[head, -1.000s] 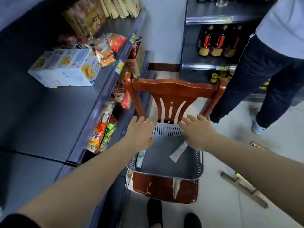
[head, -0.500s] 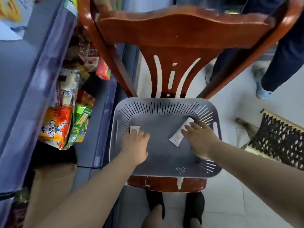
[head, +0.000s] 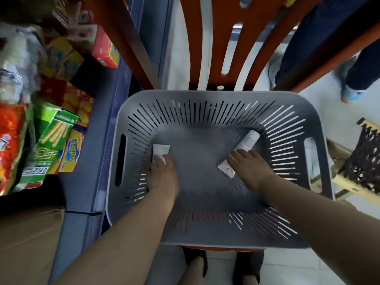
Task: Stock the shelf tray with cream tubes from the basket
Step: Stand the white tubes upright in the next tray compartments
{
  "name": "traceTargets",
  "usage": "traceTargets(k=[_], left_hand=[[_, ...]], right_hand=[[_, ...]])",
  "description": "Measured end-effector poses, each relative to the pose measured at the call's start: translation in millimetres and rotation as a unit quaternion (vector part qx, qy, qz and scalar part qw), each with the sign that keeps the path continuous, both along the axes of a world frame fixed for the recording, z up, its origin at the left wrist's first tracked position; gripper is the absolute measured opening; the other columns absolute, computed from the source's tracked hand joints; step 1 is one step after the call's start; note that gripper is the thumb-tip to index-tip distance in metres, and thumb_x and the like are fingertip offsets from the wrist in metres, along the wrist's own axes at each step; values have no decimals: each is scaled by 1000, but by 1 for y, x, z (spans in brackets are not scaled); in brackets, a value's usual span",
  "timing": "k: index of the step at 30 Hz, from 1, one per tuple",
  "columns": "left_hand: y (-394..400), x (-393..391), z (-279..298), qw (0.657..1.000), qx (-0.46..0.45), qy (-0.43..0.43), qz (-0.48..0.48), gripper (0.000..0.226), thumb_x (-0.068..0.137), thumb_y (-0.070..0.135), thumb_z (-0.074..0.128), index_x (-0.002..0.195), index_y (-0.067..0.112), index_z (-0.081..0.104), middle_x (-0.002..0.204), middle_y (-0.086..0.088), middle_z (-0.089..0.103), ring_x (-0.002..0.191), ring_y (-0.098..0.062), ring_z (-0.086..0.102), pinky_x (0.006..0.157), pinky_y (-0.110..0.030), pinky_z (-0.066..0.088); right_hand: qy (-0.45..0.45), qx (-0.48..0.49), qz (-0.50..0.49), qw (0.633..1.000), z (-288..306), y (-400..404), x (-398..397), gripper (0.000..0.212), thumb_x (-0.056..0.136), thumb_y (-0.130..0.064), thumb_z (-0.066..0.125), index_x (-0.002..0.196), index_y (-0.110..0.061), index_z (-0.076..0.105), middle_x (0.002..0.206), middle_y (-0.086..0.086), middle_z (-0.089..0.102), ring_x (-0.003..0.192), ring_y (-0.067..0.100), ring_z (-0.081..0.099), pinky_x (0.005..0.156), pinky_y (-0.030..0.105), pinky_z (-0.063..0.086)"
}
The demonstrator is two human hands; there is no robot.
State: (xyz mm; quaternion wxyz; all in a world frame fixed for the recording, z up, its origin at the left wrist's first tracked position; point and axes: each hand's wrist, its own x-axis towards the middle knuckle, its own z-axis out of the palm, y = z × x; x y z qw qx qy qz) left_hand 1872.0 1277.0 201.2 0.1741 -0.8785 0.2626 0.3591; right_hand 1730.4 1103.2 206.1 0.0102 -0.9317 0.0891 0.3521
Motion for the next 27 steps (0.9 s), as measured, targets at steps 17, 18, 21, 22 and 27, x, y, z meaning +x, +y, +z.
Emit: traceTargets(k=[17,18,21,22,27], left_hand=[[-14,20,-50,962,-219,66,147,44,74,11,70,113,7,51,118,-16,55,111,-33,53,89,-41,45],[-16,19,-49,952,-230,91,178,41,73,11,72,108,7,52,114,-15,59,106,-32,57,86,-41,48],[-20,12,-43,936,-250,132,209,33,76,9,72,105,5,56,109,-14,63,101,-30,61,81,-34,48],[-20,9,-41,935,-255,136,205,31,79,7,69,106,4,56,110,-14,63,102,-30,60,79,-30,45],[-21,5,-22,933,-269,132,197,38,84,8,65,120,5,53,120,-13,60,111,-29,57,82,-27,41]], right_hand=[[-190,2,13,982,-52,-13,8,41,53,-19,71,93,-13,72,89,4,69,79,28,65,74,40,53],[-179,12,-6,984,-51,-12,10,40,57,-18,73,97,-14,71,93,4,69,83,29,64,78,40,51],[-145,83,-79,983,-44,-7,13,34,85,-21,59,118,-19,61,116,3,62,108,30,53,95,38,36],[-143,105,-111,978,-42,-4,14,33,91,-25,52,123,-21,58,121,1,58,114,28,50,97,36,32],[-133,220,-323,911,-27,3,19,32,97,-32,45,123,-19,56,122,1,58,113,24,54,86,26,37]])
